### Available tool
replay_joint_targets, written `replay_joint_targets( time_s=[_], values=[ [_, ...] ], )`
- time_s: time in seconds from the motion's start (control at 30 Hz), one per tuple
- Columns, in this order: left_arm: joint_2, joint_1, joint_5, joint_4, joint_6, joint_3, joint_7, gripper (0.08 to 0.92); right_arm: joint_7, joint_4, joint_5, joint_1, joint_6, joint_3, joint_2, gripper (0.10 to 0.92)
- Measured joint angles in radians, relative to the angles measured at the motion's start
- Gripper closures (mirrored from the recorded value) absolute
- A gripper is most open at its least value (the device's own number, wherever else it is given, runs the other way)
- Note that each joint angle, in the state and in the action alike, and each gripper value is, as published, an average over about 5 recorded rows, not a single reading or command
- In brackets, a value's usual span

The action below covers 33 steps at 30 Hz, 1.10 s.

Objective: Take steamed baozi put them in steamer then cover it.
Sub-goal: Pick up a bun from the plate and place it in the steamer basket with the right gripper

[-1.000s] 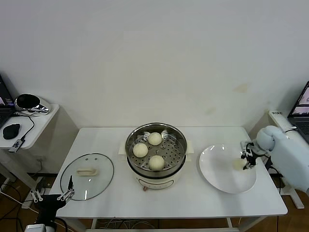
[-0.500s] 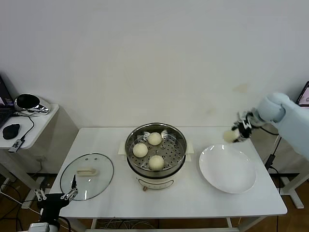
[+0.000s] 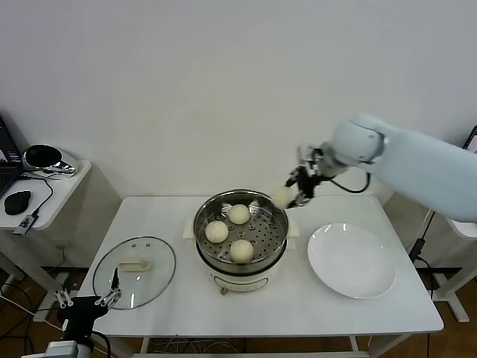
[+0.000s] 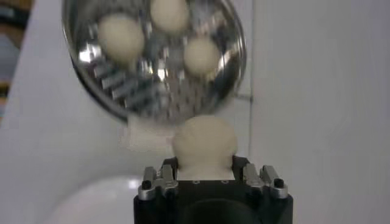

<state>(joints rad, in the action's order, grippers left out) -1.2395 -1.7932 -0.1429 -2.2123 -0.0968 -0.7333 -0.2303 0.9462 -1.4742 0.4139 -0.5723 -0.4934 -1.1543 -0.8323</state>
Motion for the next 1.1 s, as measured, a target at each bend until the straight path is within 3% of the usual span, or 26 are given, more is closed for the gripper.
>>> replay_joint_targets(
  time_s=[0.4,0.9,1.1],
  values=[
    [-0.015,0.003,0.001,-0.006,-0.001,-0.002,0.0,0.177,-0.108,0.043,0.067,0.052,-0.15,-0.083,-0.169,0.474],
    [-0.018,0.01,0.002,0.001,-0.001,0.007,0.0,0.177,-0.146,0.111,0.018,0.154,-0.211,-0.084,-0.21,0.465],
    [-0.014,0.011,0.003,0.001,-0.002,0.008,0.0,0.177,-0.148,0.103,0.024,0.164,-0.22,-0.059,-0.203,0.323]
  ],
)
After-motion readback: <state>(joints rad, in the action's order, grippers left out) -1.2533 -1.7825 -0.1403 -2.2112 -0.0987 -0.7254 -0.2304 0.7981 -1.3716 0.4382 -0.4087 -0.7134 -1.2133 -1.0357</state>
